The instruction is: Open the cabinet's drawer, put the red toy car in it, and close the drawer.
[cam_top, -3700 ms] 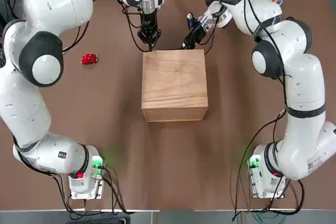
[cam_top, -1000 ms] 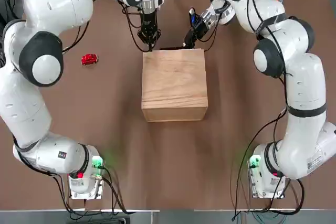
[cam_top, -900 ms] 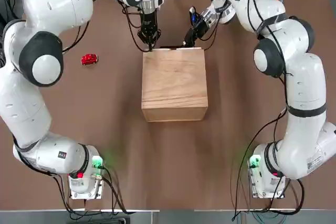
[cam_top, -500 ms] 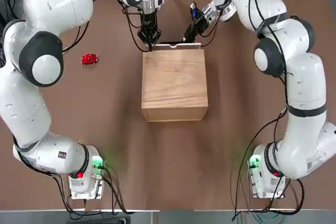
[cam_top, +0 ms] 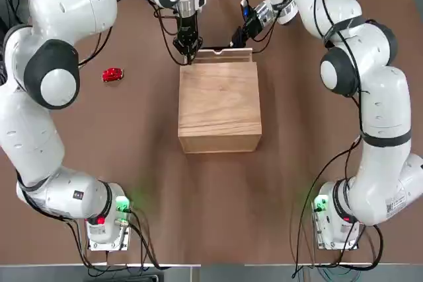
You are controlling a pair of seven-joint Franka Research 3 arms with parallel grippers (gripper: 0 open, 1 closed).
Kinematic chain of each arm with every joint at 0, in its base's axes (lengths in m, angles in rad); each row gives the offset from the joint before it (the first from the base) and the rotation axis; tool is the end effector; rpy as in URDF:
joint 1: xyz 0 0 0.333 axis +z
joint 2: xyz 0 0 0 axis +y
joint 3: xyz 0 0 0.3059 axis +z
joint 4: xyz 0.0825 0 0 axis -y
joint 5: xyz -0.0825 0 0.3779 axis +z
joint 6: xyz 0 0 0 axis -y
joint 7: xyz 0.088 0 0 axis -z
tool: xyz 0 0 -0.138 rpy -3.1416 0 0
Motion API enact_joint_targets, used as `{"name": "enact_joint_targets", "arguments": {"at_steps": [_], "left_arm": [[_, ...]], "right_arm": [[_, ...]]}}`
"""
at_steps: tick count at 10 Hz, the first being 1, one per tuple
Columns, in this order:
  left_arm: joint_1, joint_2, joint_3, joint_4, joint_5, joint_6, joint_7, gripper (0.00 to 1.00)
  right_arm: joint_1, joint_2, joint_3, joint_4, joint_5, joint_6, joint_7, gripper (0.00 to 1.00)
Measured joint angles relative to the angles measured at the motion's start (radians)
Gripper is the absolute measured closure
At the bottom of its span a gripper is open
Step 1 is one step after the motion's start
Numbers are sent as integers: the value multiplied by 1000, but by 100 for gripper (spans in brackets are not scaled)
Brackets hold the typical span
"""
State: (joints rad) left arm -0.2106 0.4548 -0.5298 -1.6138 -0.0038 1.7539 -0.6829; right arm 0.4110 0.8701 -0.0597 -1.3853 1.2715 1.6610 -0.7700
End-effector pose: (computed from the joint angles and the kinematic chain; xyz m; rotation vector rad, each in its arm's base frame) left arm 0.4780 -0.3972 0.3396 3.0846 -0.0619 -0.5346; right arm 0.5956 0.3589 0.1943 -1.8370 -0.5399 0.2832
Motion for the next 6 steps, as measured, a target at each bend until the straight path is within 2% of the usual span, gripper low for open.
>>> {"name": "enact_joint_targets", "arguments": {"at_steps": [6], "left_arm": [[0,0,0,0,0,0,0,94]], "right_arm": [[-3,0,2,13,5,67,17,79]]}}
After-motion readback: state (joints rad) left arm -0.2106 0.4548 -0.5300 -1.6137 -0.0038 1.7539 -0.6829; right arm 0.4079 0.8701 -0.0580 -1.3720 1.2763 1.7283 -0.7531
